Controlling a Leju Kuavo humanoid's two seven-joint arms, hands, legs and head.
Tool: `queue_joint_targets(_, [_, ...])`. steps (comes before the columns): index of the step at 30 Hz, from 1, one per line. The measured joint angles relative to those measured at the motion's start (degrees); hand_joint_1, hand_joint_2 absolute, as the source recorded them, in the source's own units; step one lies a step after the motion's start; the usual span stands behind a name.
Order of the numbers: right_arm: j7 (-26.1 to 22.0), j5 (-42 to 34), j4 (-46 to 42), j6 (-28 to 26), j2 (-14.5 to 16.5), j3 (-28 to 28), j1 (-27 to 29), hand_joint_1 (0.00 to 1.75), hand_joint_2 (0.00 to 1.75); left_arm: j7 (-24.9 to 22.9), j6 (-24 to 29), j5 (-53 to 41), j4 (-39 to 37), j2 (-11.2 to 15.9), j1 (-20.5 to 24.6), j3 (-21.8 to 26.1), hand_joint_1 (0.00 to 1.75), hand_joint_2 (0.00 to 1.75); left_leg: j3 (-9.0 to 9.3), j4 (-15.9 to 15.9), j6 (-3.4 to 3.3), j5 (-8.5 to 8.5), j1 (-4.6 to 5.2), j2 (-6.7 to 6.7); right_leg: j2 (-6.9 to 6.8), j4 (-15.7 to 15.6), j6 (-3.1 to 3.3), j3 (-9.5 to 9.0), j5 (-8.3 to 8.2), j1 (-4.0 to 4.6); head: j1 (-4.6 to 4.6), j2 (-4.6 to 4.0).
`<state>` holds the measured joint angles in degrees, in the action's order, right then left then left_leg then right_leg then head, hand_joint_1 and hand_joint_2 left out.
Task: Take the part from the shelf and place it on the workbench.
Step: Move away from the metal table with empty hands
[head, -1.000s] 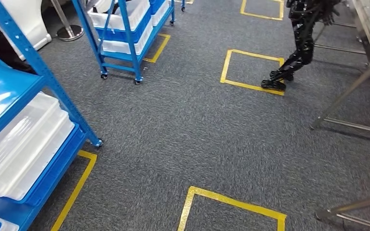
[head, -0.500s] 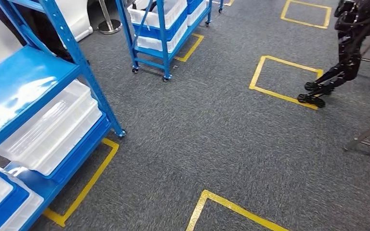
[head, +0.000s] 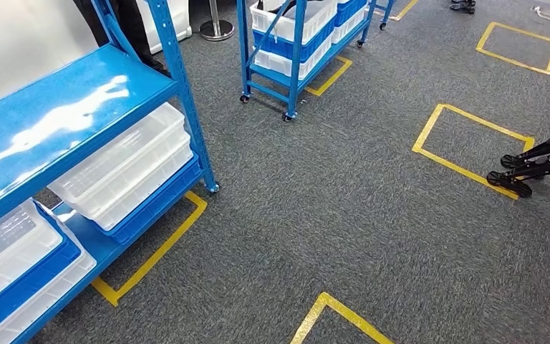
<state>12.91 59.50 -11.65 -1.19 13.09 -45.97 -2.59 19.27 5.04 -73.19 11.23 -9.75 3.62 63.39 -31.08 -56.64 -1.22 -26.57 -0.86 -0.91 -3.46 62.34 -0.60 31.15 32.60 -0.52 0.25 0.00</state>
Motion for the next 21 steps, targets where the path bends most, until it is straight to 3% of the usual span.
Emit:
queue_joint_targets(2, [0.0, 0.0, 0.0, 0.0, 0.0, -0.1, 0.1, 0.00, 0.00, -0.2, 0.0, -0.2, 0.0, -0.1, 0.1, 0.0, 0.00, 0.00, -0.18, 0.0, -0.39, 0.14, 0.08, 1.24, 2.66, 7.6, -0.16, 3.63, 3.76, -0.16, 0.03, -0.01])
queue_joint_targets(3, [0.0, 0.0, 0.0, 0.0, 0.0, -0.2, 0.2, 0.00, 0.00, -0.3, 0.1, -0.3, 0.0, -0.1, 0.1, -0.1, 0.00, 0.00, -0.23, 0.0, -0.45, 0.16, 0.14, 1.96, 3.07, 10.8, -0.20, 5.31, 4.75, -0.20, 0.02, -0.01])
queue_joint_targets(4, [0.0, 0.0, 0.0, 0.0, 0.0, -0.2, 0.2, 0.00, 0.00, -0.4, 0.1, -0.4, 0.0, -0.1, 0.0, -0.1, 0.00, 0.00, -0.22, -0.1, -0.46, 0.16, 0.19, 2.74, 3.22, 12.2, -0.21, 6.20, 4.56, -0.22, 0.02, -0.01])
queue_joint_targets(5, [0.0, 0.0, 0.0, 0.0, 0.0, -0.3, 0.2, 0.00, 0.00, -0.6, 0.1, -0.4, 0.0, -0.1, 0.0, -0.1, 0.00, 0.00, -0.16, -0.1, -0.44, 0.15, 0.21, 3.58, 3.34, 11.4, -0.17, 6.06, 3.17, -0.24, 0.02, -0.01])
queue_joint_targets(6, [0.0, 0.1, 0.0, 0.0, 0.0, -0.3, 0.3, 0.00, 0.00, -0.8, 0.0, -0.5, 0.0, -0.1, -0.1, -0.1, 0.00, 0.00, -0.10, -0.2, -0.38, 0.12, 0.20, 4.43, 3.69, 8.4, -0.06, 4.91, 0.89, -0.28, 0.02, -0.01])
queue_joint_targets(8, [0.0, 0.3, 0.0, 0.0, 0.0, -0.3, 0.5, 0.00, 0.00, -1.1, -0.1, -0.7, 0.0, -0.2, 0.0, -0.1, 0.00, 0.00, -0.28, -0.6, -0.06, -0.05, 0.23, 5.96, 6.32, 0.7, 0.26, 1.89, -3.05, -0.50, 0.01, -0.01])
queue_joint_targets(10, [-0.1, 0.3, 0.0, 0.1, -0.1, -0.3, 0.5, 0.00, 0.00, -1.3, -0.2, -0.8, 0.0, -0.2, 0.1, -0.1, 0.00, 0.00, -0.87, -1.0, 0.60, -0.06, 0.22, 7.20, 8.50, -2.9, 0.50, 0.62, -4.04, -0.57, 0.00, 0.00])
queue_joint_targets(11, [-0.1, 0.3, 0.0, 0.1, -0.1, -0.3, 0.4, 0.00, 0.00, -1.5, -0.2, -0.9, 0.0, -0.2, 0.1, -0.1, 0.00, 0.00, -1.13, -1.0, 1.01, 0.03, 0.20, 7.81, 8.52, -3.1, 0.61, 0.58, -3.91, -0.48, 0.00, 0.00])
queue_joint_targets(12, [-0.1, 0.4, 0.0, 0.1, 0.0, -0.3, 0.3, 0.00, 0.00, -1.7, -0.2, -1.0, 0.0, -0.2, 0.0, -0.1, 0.00, 0.00, -1.33, -0.9, 1.39, 0.14, 0.10, 8.47, 7.80, -3.2, 0.83, 0.57, -4.00, -0.52, 0.01, 0.00])
queue_joint_targets(13, [-0.1, 0.5, 0.0, 0.1, 0.0, -0.3, 0.2, 0.00, 0.00, -1.9, -0.2, -1.1, 0.0, -0.1, -0.1, -0.1, 0.00, 0.00, -1.53, -1.2, 1.69, -0.03, 0.10, 8.26, 7.07, -3.5, 1.14, 0.43, -4.13, -0.58, 0.00, 0.00])
queue_joint_targets(15, [-0.1, 0.8, 0.0, 0.2, 0.0, -0.3, 0.3, 0.00, 0.00, -2.3, -0.3, -1.2, 0.0, -0.1, -0.1, -0.1, 0.00, 0.00, -3.08, -4.3, 2.18, -2.10, 0.19, 5.60, 5.37, -4.2, 1.92, 0.11, -4.38, -0.77, -0.19, 0.00])
queue_joint_targets(16, [-0.1, 1.0, 0.0, 0.2, 0.0, -0.3, 0.4, 0.00, 0.00, -2.5, -0.3, -1.3, 0.0, 0.0, 0.0, -0.1, 0.00, 0.00, -4.60, -7.5, 2.37, -3.98, 0.19, 3.65, 4.48, -4.3, 2.21, 0.03, -4.38, -0.64, -0.28, 0.00])
queue_joint_targets(18, [-0.1, 1.2, 0.0, 0.4, 0.0, -0.3, 0.5, 0.00, 0.00, -2.8, -0.4, -1.4, 0.0, 0.0, 0.2, -0.1, 0.00, 0.00, -8.16, -15.0, 2.81, -7.40, 0.07, 1.70, 2.62, -4.3, 2.49, 0.03, -4.23, -0.39, -0.35, -0.01])
queue_joint_targets(19, [-0.1, 1.3, 0.0, 0.5, 0.0, -0.3, 0.5, 0.00, 0.00, -3.0, -0.4, -1.4, 0.0, 0.1, 0.2, -0.2, 0.00, 0.00, -9.04, -17.0, 2.97, -7.81, -0.01, 1.40, 1.74, -4.2, 2.52, 0.01, -4.14, -0.32, -0.35, -0.01])
queue_joint_targets(20, [-0.1, 1.4, 0.0, 0.5, 0.0, -0.3, 0.5, 0.00, 0.00, -3.1, -0.4, -1.4, 0.0, 0.1, 0.2, -0.2, 0.00, 0.00, -8.80, -16.8, 3.08, -7.09, -0.07, 1.19, 0.93, -4.2, 2.48, -0.05, -4.03, -0.30, -0.35, -0.01])
queue_joint_targets(21, [-0.1, 1.4, 0.0, 0.6, 0.0, -0.3, 0.5, 0.00, 0.00, -3.2, -0.4, -1.4, 0.0, 0.2, 0.1, -0.2, 0.00, 0.00, -7.40, -14.2, 3.09, -5.43, -0.11, 0.84, 0.23, -4.1, 2.37, -0.15, -3.91, -0.30, -0.35, -0.01])
